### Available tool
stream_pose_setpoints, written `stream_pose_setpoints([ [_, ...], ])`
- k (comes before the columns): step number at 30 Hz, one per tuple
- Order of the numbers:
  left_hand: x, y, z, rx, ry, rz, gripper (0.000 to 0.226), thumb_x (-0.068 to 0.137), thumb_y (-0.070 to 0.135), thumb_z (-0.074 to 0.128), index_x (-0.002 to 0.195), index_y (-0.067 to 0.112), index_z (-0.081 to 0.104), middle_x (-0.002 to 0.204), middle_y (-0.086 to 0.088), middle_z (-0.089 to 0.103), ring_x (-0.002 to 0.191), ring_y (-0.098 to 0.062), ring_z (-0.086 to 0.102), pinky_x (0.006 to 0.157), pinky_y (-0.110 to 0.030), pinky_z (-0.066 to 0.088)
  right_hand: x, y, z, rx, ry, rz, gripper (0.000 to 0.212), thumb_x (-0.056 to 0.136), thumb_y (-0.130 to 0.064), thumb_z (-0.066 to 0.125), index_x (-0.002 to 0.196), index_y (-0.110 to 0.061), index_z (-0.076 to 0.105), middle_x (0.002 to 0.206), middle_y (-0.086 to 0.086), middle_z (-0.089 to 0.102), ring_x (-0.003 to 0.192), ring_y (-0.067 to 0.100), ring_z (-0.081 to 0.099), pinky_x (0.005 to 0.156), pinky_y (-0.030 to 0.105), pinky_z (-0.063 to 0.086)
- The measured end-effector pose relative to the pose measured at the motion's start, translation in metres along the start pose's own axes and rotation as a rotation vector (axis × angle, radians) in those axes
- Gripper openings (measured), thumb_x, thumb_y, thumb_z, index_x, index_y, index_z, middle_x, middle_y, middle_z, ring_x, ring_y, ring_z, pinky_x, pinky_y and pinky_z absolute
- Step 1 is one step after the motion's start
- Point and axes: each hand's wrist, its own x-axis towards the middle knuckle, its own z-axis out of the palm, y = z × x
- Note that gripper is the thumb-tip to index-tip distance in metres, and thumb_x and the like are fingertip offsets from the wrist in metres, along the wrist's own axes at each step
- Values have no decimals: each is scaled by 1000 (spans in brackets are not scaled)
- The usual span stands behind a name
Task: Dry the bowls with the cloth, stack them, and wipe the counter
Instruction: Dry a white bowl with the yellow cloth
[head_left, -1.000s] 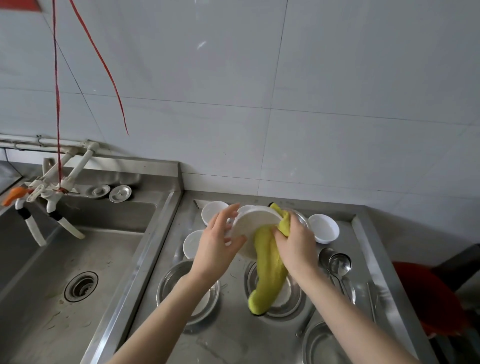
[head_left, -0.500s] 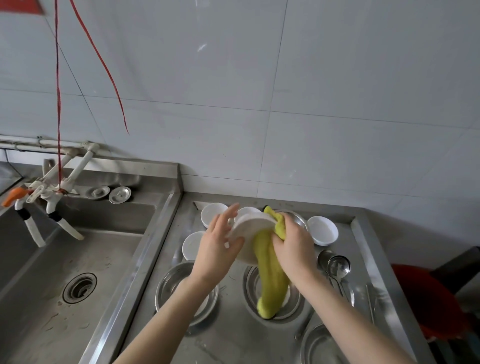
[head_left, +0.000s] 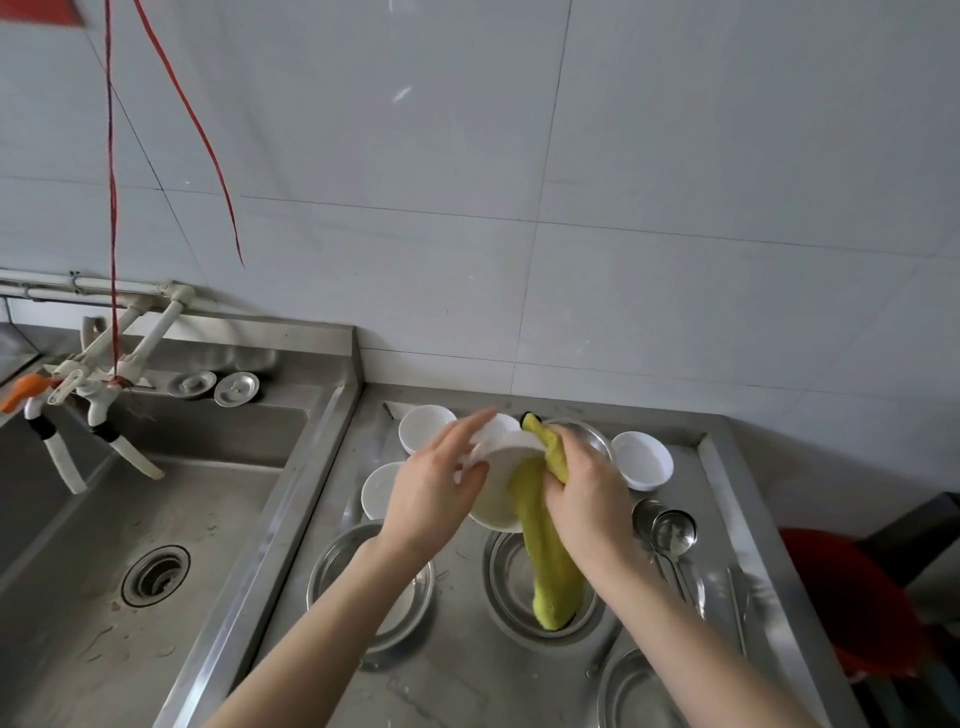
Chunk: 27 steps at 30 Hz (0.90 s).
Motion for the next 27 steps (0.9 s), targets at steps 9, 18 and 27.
stream_pose_setpoints([
  [9,2,0,-1,91,15,-12,39,82,-3,58,111,23,63,108,11,64,74,-18,60,65,-31,50,3,-3,-3,70,-43,10,45,82,-7,61,122,-27,59,97,-2,68,88,23,62,69,30,48],
  [18,-10,-1,2,-158,40,-79,53,86,10,69,130,36,53,120,20,59,96,-5,62,74,-18,53,5,-4,-2,165,16,87,35,83,-6,64,115,-19,62,91,-3,67,83,19,62,69,28,47],
  [27,0,-1,-1,181,-26,168,58,81,-4,50,123,35,60,124,17,63,85,-14,64,68,-31,54,6,-6,2,-111,-92,-106,47,85,-10,58,128,-27,53,107,0,65,89,27,62,69,34,48],
])
